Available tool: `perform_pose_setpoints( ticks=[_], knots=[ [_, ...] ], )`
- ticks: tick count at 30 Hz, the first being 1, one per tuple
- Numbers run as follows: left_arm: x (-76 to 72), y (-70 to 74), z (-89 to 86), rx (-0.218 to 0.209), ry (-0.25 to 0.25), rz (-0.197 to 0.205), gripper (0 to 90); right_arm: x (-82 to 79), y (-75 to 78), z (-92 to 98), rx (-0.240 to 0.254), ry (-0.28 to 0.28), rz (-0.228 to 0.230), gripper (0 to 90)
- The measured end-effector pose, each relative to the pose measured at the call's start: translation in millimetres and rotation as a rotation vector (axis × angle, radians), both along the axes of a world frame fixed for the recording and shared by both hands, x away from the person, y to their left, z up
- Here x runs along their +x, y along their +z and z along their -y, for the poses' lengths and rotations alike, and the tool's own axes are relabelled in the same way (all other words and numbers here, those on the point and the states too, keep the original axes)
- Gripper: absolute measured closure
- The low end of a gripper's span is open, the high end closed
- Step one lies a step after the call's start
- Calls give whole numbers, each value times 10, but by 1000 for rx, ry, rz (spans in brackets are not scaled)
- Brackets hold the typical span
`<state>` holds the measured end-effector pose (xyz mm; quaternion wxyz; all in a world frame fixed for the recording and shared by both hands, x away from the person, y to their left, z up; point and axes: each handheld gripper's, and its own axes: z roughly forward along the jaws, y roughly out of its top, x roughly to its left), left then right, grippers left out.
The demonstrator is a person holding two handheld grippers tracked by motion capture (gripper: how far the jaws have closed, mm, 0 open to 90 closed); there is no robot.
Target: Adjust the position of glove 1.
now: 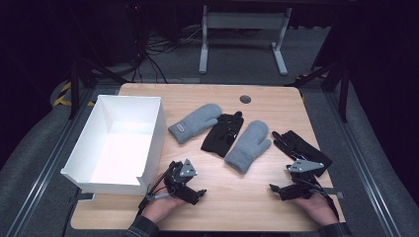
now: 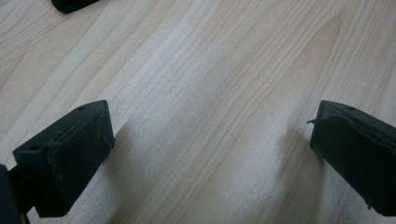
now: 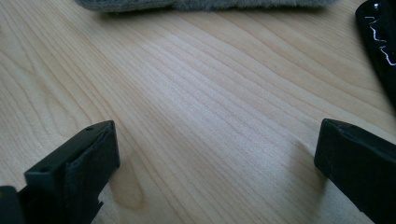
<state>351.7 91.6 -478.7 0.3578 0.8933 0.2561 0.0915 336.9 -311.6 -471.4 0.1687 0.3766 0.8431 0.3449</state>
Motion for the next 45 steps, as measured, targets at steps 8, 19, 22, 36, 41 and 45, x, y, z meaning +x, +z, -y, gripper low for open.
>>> perform_pose_setpoints(
  ticks=[8,19,22,36,41,45],
  knots=[
    [26,47,48,22,11,-29,27,-2,0,0,-2,-1,1,3],
    [193,248,207,-43,-3,-26,153,-34,-1,14,0,-5,1,4],
    [246,280,253,-40,-3,-21,178,-34,0,14,0,-5,0,3],
    [473,328,664,6,-75,27,373,-41,0,16,-2,-5,1,4],
    [537,289,764,-3,-92,5,465,-60,-1,23,1,0,1,4],
    [576,271,814,5,-88,-1,514,-61,-1,23,0,0,1,4]
  ],
)
